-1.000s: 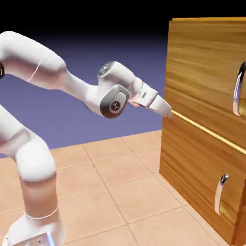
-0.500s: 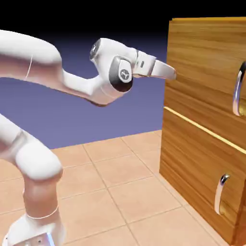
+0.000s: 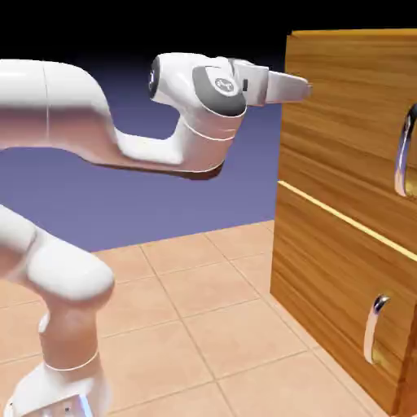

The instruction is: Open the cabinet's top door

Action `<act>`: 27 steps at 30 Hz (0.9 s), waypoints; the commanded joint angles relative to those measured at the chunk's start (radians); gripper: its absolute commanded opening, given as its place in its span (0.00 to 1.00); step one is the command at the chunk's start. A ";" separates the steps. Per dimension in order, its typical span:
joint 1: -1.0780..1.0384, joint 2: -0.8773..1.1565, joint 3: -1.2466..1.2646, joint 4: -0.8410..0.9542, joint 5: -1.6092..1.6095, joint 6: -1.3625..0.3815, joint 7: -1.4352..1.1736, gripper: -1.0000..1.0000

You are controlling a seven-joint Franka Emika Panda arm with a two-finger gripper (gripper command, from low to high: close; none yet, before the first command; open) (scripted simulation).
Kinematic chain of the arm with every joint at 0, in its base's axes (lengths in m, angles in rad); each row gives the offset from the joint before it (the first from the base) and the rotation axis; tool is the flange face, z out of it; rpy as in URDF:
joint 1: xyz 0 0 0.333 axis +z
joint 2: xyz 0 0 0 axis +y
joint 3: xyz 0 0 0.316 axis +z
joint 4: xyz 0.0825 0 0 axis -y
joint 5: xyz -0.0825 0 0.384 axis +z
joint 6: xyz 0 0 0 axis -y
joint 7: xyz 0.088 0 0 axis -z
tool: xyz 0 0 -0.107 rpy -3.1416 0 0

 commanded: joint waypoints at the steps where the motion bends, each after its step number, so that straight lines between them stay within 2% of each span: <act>1: 0.015 -0.006 -0.018 0.013 -0.044 0.003 0.031 0.50; 27: 0.406 -0.159 -0.498 0.350 -1.174 0.086 0.835 0.50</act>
